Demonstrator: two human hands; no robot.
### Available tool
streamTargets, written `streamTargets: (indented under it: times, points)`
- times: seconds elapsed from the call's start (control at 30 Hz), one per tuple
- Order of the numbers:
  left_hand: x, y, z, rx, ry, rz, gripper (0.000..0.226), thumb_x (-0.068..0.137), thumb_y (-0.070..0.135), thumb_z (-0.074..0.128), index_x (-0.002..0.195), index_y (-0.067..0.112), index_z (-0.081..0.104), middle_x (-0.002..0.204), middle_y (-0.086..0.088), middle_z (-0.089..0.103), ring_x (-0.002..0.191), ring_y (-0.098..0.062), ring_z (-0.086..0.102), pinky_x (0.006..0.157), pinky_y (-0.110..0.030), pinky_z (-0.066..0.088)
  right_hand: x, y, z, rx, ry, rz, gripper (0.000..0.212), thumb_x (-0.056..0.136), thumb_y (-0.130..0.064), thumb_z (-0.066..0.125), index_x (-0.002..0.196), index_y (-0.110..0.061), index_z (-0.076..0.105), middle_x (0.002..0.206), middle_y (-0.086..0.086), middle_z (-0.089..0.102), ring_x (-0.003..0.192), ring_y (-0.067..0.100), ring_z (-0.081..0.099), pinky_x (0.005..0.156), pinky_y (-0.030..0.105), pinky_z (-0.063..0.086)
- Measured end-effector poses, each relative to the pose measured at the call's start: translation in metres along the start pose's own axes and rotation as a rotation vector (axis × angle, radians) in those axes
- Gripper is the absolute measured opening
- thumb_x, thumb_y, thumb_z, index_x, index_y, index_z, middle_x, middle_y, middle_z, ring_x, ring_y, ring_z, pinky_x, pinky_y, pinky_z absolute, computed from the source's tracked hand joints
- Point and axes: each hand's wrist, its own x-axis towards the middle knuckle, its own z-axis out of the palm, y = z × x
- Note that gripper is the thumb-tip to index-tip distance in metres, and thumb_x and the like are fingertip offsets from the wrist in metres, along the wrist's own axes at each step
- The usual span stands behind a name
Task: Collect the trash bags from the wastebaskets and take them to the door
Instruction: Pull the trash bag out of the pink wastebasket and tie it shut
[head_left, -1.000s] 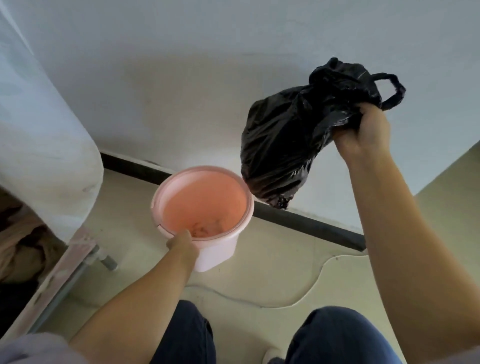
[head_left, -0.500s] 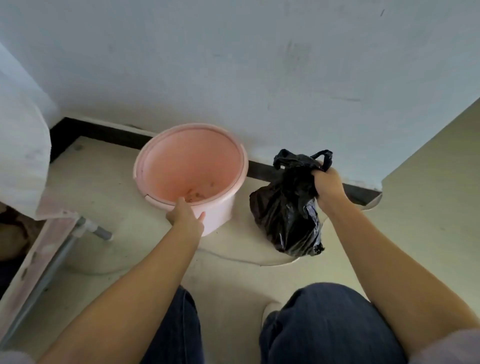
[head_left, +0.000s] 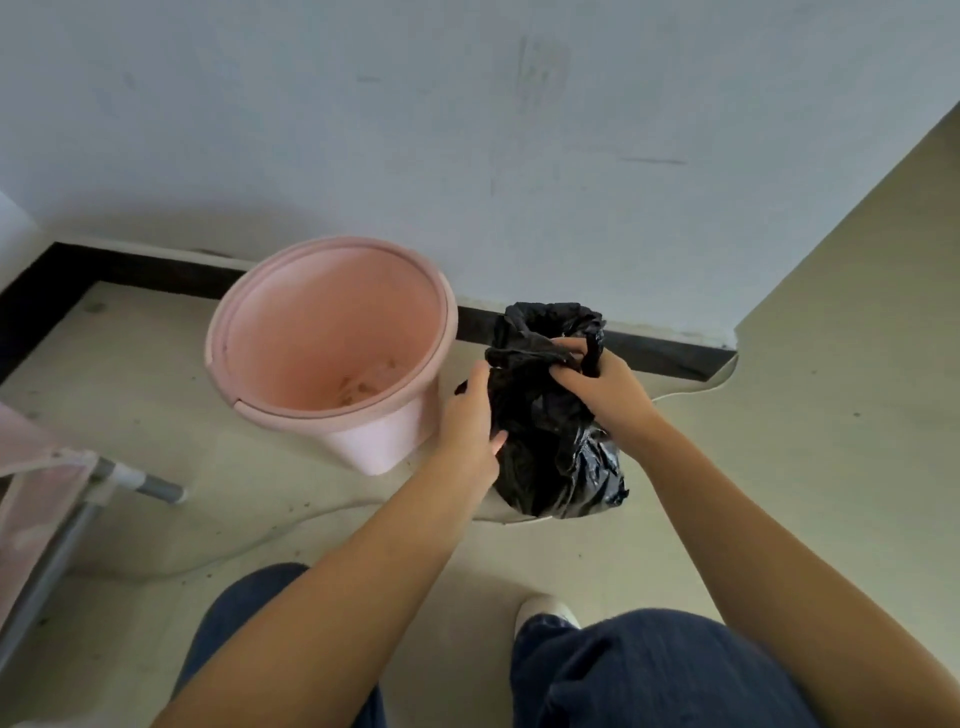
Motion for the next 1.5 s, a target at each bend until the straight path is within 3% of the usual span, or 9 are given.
streamTargets:
  times: [0.23,0.47,0.57,0.7,1.03,1.1,1.2,1.3,1.5]
  points:
    - [0.02,0.031,0.025,0.267,-0.049,-0.106,0.023,0.085,0.037,0.062,0.078,0.016,0.055,0.076,0.0,0.055,0.066,-0.013,0.05,0.058,-0.024,0.037,-0.025,-0.01,-0.022,-0.149,-0.187,-0.005,0.034,0.091,-0.004,0.053,0.116,-0.025,0.06,0.085,-0.015,0.062,0.081,0.0,0.06,0.082,0.016,0.047]
    - [0.024,0.064,0.009,0.781,0.031,0.69,0.019,0.097,0.021,0.04,0.107,0.016,0.055,0.078,0.0,0.056,0.07,-0.019,0.057,0.066,-0.033,0.045,-0.023,-0.027,-0.055,-0.65,0.309,-0.112,0.025,0.09,-0.025,0.057,0.067,-0.02,0.049,0.08,0.0,0.051,0.074,0.015,0.048,0.057,0.023,0.032]
    - [0.002,0.084,0.011,0.721,0.019,0.953,0.016,0.094,0.013,0.041,0.095,0.016,0.057,0.074,0.007,0.057,0.069,-0.014,0.054,0.069,-0.024,0.047,-0.018,-0.051,-0.062,-0.3,0.483,-0.195,0.009,0.09,-0.026,0.057,0.089,-0.018,0.061,0.114,-0.008,0.049,0.099,0.005,0.049,0.088,0.018,0.035]
    - [-0.029,0.102,0.024,0.534,-0.06,1.177,0.026,0.086,0.004,0.048,0.08,0.027,0.058,0.073,0.013,0.059,0.069,-0.007,0.054,0.071,-0.021,0.047,-0.013,-0.069,-0.059,0.293,0.398,-0.17,0.023,0.085,-0.025,0.062,0.095,-0.004,0.067,0.093,0.001,0.061,0.076,0.015,0.052,0.072,0.03,0.041]
    - [-0.047,0.089,0.035,0.956,-0.563,1.076,0.02,0.081,0.017,0.054,0.08,0.036,0.058,0.101,0.015,0.059,0.109,-0.006,0.054,0.101,-0.02,0.037,-0.011,-0.071,-0.029,-0.432,-0.334,-0.119,0.053,0.086,-0.046,0.059,0.131,-0.039,0.033,0.091,-0.018,0.058,0.074,-0.003,0.056,0.073,0.018,0.043]
    - [-0.048,0.081,0.037,1.05,-0.634,1.039,0.016,0.086,0.012,0.058,0.086,0.028,0.061,0.107,0.014,0.058,0.11,-0.006,0.053,0.098,-0.015,0.036,-0.008,-0.07,-0.016,-0.492,-0.322,-0.175,0.016,0.09,-0.038,0.056,0.105,-0.041,0.052,0.08,-0.03,0.057,0.066,-0.01,0.053,0.063,0.012,0.039]
    - [-0.048,0.079,0.038,1.066,-0.717,0.911,0.019,0.091,0.009,0.057,0.105,0.014,0.067,0.113,0.004,0.065,0.106,-0.009,0.061,0.088,-0.012,0.044,-0.008,-0.069,-0.006,-0.359,-0.269,-0.196,0.041,0.094,-0.014,0.04,0.058,-0.031,0.048,0.048,-0.013,0.045,0.043,0.001,0.036,0.051,0.019,0.029]
    - [-0.042,0.088,0.03,0.903,-0.696,0.69,0.028,0.094,0.008,0.05,0.115,0.017,0.066,0.11,0.004,0.069,0.102,-0.005,0.064,0.088,-0.013,0.047,-0.009,-0.07,-0.011,-0.283,-0.209,-0.097,0.042,0.099,-0.034,0.032,0.061,-0.02,0.044,0.054,0.002,0.042,0.052,0.015,0.039,0.063,0.033,0.033]
    - [-0.015,0.078,0.02,1.284,-0.477,0.92,0.024,0.093,0.016,0.051,0.113,0.02,0.063,0.11,0.004,0.066,0.102,-0.013,0.062,0.092,-0.028,0.048,-0.002,-0.064,-0.016,-0.217,-0.208,-0.06,0.045,0.099,-0.034,0.031,0.061,-0.015,0.046,0.055,0.002,0.047,0.059,0.017,0.044,0.076,0.034,0.034]
